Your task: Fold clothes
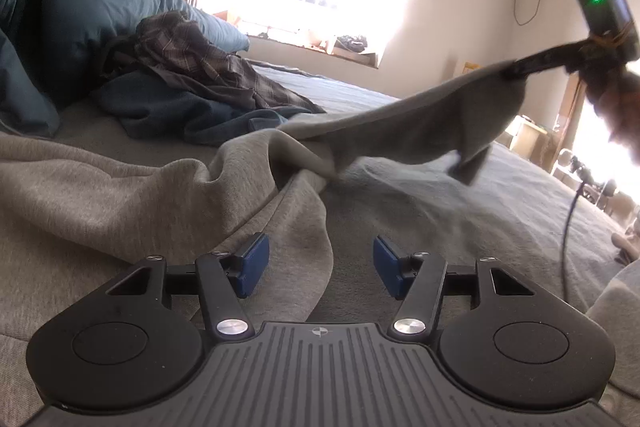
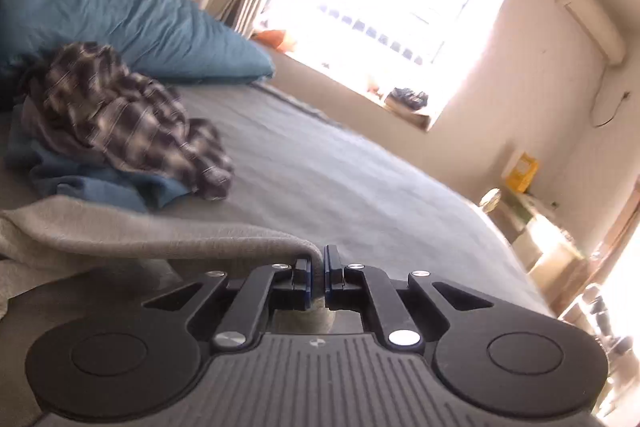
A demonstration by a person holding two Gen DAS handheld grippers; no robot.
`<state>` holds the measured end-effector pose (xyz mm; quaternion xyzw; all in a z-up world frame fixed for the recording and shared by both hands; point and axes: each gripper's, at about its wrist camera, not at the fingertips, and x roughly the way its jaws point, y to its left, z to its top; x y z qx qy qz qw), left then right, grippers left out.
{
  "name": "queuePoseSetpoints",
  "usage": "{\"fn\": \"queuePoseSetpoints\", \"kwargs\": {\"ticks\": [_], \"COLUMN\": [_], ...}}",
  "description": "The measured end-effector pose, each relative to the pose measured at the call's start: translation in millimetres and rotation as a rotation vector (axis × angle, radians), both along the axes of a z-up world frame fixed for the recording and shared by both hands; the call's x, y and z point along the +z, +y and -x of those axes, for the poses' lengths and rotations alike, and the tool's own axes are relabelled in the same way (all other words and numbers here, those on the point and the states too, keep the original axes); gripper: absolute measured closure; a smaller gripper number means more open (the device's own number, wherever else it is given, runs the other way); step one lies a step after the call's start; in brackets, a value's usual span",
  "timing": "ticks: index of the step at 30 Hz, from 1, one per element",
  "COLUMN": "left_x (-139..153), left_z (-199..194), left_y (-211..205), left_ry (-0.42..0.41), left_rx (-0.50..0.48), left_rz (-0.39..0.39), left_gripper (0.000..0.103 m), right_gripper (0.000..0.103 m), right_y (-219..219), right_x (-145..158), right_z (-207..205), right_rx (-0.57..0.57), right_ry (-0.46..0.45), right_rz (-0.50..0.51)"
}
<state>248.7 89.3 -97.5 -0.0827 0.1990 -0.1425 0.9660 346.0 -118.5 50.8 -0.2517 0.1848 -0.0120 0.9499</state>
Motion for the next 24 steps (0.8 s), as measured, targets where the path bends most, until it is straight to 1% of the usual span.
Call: {"fn": "queuePoseSetpoints", "kwargs": {"ticks": [4, 5, 9, 12, 15, 17, 18, 19, 21, 22, 24], "left_x": [5, 5, 3, 1, -1, -4, -5, -6, -7, -8, -9], "left_z": [10, 10, 10, 5, -1, -4, -6, -7, -9, -9, -10], "left_y": [-9, -9, -11, -7, -2, 0, 1, 2, 4, 4, 5], "left_ry": [-0.067, -0.068, -0.056, -0.024, 0.021, 0.046, 0.057, 0.066, 0.081, 0.086, 0.094], "left_rx": [-0.036, -0.043, -0.065, -0.062, -0.058, -0.057, -0.056, -0.056, -0.056, -0.056, -0.057], "left_rz": [-0.053, -0.057, -0.062, -0.034, -0.002, 0.012, 0.017, 0.023, 0.032, 0.035, 0.042], "left_gripper": [0.044, 0.043, 0.042, 0.042, 0.042, 0.042, 0.042, 0.042, 0.042, 0.042, 0.041], "right_gripper": [0.097, 0.097, 0.097, 0.097, 0.097, 0.095, 0.092, 0.086, 0.051, 0.047, 0.046], "right_y": [-25, -30, -50, -62, -79, -96, -107, -121, -131, -135, -142], "right_x": [52, 63, 88, 88, 79, 64, 56, 45, 12, -10, -44], "right_z": [50, 61, 85, 70, 33, -9, -31, -53, -95, -116, -146], "right_rx": [-0.058, -0.067, -0.096, -0.131, -0.171, -0.212, -0.233, -0.257, -0.31, -0.345, -0.444], "right_ry": [-0.14, -0.164, -0.193, -0.167, -0.107, -0.032, 0.005, 0.038, 0.086, 0.109, 0.154], "right_rz": [0.07, 0.086, 0.146, 0.182, 0.175, 0.136, 0.115, 0.09, 0.057, 0.048, 0.04]}}
